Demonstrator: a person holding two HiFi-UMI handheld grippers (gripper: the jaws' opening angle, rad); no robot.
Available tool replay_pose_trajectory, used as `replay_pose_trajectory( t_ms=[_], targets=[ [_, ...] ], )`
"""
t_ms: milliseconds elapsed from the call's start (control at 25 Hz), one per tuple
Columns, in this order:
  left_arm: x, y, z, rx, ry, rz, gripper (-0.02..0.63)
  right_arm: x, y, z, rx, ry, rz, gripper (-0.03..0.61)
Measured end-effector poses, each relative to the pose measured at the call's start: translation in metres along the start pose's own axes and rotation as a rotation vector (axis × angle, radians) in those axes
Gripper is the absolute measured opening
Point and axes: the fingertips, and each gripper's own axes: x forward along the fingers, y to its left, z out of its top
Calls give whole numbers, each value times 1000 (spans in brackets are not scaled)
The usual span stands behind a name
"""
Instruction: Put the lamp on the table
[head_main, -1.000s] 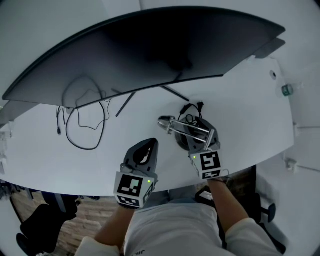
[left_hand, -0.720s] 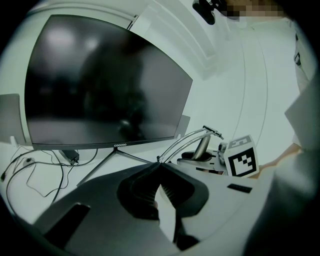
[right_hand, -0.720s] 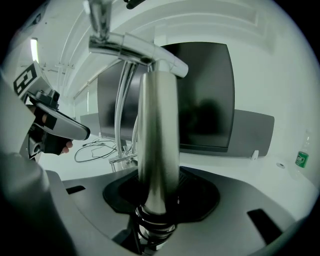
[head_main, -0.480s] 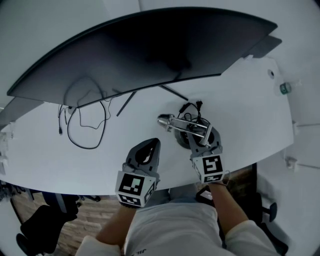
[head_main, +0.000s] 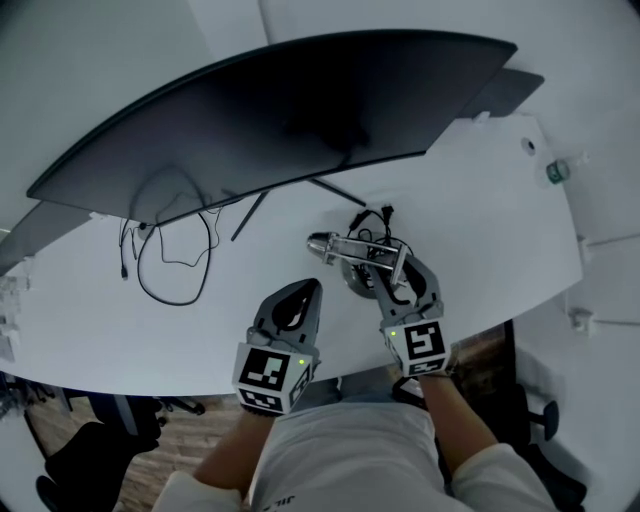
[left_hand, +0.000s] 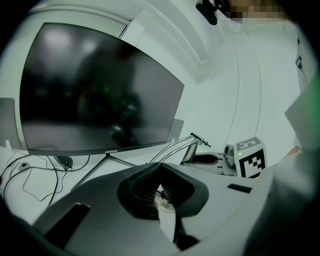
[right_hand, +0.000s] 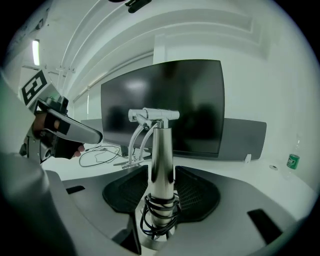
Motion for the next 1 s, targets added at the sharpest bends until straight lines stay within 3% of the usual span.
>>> replay_pose_trajectory(
  t_ms=[440,760,1000],
  targets=[
    [-3,-8,10,27,-6,-2,3,-27,-9,3,49,15,14,160],
    [-8,-21,20,43,-21,-20,3,-45,-12,15,38,12,41,74],
    [-13,-31,19,54,-15,-36,3,-59,-16,18,44,12,38,51]
  ],
)
